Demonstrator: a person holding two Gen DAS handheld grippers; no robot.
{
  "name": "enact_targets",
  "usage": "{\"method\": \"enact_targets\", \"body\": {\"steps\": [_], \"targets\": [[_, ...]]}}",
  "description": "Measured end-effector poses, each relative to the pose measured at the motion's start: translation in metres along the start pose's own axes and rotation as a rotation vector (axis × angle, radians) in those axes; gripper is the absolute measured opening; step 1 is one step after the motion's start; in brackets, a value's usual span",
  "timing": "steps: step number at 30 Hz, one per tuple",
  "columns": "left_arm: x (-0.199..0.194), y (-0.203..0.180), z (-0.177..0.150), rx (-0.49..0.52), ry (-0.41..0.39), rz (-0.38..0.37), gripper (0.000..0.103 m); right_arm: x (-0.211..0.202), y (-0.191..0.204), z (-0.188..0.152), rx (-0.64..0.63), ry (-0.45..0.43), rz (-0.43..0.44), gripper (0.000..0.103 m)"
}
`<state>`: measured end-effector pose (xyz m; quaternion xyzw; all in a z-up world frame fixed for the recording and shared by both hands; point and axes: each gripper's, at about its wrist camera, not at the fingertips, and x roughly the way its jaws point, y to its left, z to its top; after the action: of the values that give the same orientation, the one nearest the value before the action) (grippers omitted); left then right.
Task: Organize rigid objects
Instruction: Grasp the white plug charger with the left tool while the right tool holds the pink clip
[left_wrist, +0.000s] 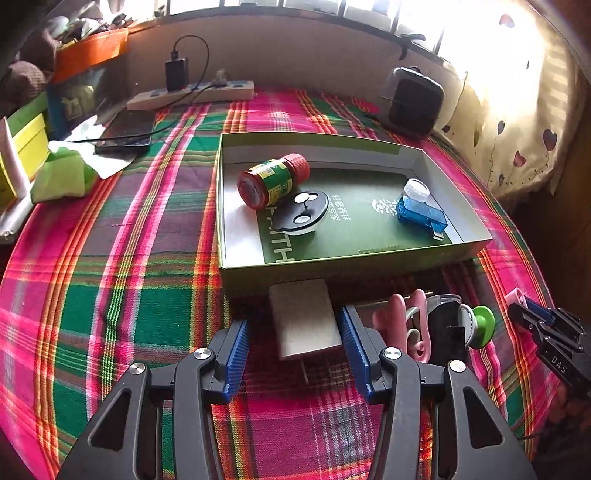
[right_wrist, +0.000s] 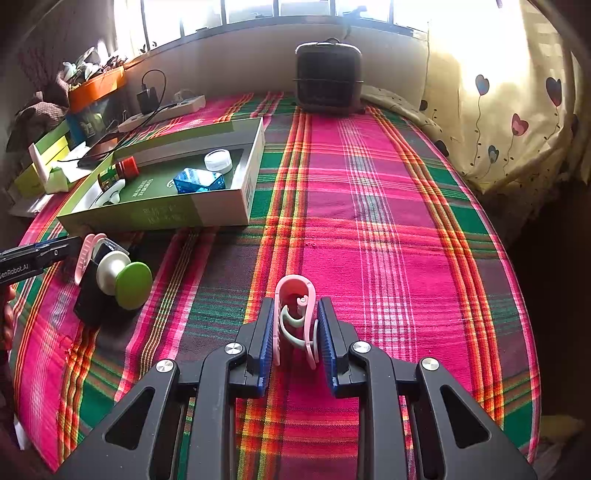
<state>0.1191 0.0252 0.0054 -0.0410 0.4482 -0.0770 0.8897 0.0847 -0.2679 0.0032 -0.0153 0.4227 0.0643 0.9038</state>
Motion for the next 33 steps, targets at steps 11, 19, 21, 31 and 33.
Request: {"method": "enact_targets", "body": {"steps": [11, 19, 21, 31, 33], "targets": [[-0.0019, 0.0030, -0.0032, 0.012, -0.014, 0.030, 0.047, -0.0001, 0.0000, -0.0001, 0.000, 0.000, 0.000, 0.024], [-0.0029, 0.0022, -0.0054, 0.036, -0.026, 0.064, 0.033, 0.0001, 0.0000, -0.0002, 0.000, 0.000, 0.000, 0.024], [-0.0033, 0.0036, -0.0059, 0.035, -0.029, 0.057, 0.033, 0.0001, 0.0000, -0.0002, 0.000, 0.000, 0.000, 0.024], [-0.0039, 0.0035, -0.0063, 0.033, -0.035, 0.057, 0.033, -0.0001, 0.0002, -0.0001, 0.001, 0.000, 0.001, 0.024], [-0.0045, 0.0041, -0.0064, 0.030, -0.034, 0.056, 0.033, 0.0000, 0.0005, 0.0000, 0.000, 0.000, -0.001, 0.024]]}}
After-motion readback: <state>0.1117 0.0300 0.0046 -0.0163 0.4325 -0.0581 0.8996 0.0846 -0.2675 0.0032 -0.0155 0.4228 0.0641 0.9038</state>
